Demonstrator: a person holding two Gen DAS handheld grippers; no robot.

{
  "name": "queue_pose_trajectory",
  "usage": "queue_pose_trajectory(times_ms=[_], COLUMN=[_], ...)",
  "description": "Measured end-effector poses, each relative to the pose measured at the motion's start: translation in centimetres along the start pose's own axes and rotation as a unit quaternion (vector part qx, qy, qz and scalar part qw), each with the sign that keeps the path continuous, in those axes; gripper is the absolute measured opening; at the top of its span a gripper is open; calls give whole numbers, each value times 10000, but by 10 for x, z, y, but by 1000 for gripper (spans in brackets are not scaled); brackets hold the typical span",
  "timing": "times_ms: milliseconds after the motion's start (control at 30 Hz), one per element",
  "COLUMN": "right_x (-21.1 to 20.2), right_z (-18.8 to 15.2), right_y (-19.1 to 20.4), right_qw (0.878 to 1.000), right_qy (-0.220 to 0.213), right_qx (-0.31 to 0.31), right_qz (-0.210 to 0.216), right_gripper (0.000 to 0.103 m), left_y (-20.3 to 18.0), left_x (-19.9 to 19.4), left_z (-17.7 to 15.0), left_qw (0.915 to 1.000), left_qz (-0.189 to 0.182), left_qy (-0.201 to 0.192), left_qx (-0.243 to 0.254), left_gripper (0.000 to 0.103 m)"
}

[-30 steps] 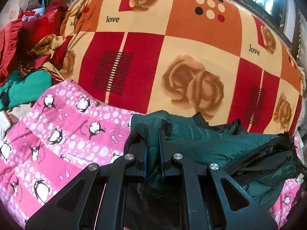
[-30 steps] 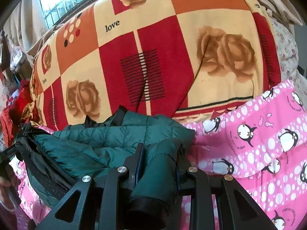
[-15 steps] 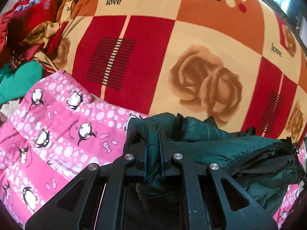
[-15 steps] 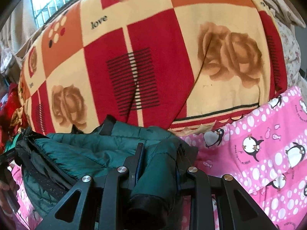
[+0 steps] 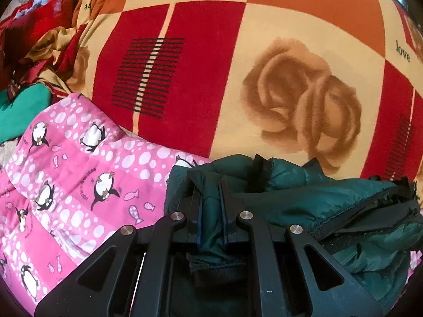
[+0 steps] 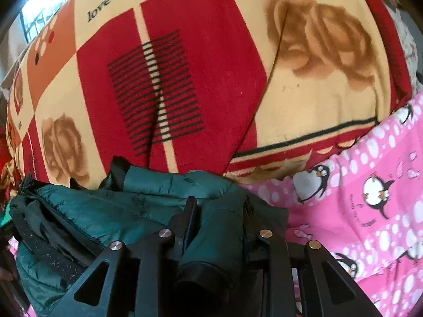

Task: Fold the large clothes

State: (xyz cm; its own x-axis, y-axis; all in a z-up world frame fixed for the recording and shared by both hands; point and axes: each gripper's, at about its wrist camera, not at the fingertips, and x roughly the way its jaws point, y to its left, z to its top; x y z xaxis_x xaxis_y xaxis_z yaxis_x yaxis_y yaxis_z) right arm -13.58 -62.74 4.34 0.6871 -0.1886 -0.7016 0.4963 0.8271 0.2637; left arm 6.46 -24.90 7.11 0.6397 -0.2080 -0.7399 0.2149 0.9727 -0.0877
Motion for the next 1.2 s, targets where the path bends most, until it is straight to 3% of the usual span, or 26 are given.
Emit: queue_pose_trajectory(times_ms=[233, 300, 333, 367, 567, 767, 867, 933, 1033, 1067, 1100, 1200], right_x=[-16, -25, -27, -32, -75, -111, -92, -67, -35, -23, -14, 12], right_z=[2, 1, 2, 2, 4, -15, -25, -33, -40, -39, -39, -36], right_y=[-8, -7, -6, -7, -13, 46, 90, 124, 154, 161, 165, 166], right_qw=[9985, 9979, 9979, 9985, 9956, 9837, 9772, 9751, 9715, 9723, 9737, 9797], right_qy=[-163, -190, -196, -239, -758, -1339, -996, -639, -429, -343, -263, 0], right_qx=[243, 246, 245, 238, 382, -684, -1279, -1779, -2165, -2183, -2156, -1934], right_qz=[473, 572, 562, 436, 400, 987, 1368, 1163, 868, 757, 685, 525], right_gripper=[48, 65, 88, 93, 93, 93, 93, 93, 92, 92, 92, 93], left_y=[10, 13, 14, 14, 22, 28, 29, 31, 38, 40, 45, 51], left_x=[5, 2, 1, 0, -8, -15, -18, -21, -34, -38, -48, -64], left_z=[-3, -2, -2, -2, -1, -1, -1, -1, 2, 2, 2, 6], left_qw=[9990, 9982, 9980, 9979, 9968, 9952, 9950, 9943, 9934, 9937, 9931, 9924], left_qz=[-392, -544, -582, -602, -761, -902, -918, -969, -1045, -1023, -1066, -1106], left_qy=[-75, -71, -57, -36, 49, 41, 54, 81, 71, 4, -185, -380], left_qx=[-213, -243, -235, -225, -239, -371, -395, -432, -465, -463, -461, -385], left_gripper=[15, 18, 19, 20, 23, 28, 30, 34, 60, 74, 79, 79])
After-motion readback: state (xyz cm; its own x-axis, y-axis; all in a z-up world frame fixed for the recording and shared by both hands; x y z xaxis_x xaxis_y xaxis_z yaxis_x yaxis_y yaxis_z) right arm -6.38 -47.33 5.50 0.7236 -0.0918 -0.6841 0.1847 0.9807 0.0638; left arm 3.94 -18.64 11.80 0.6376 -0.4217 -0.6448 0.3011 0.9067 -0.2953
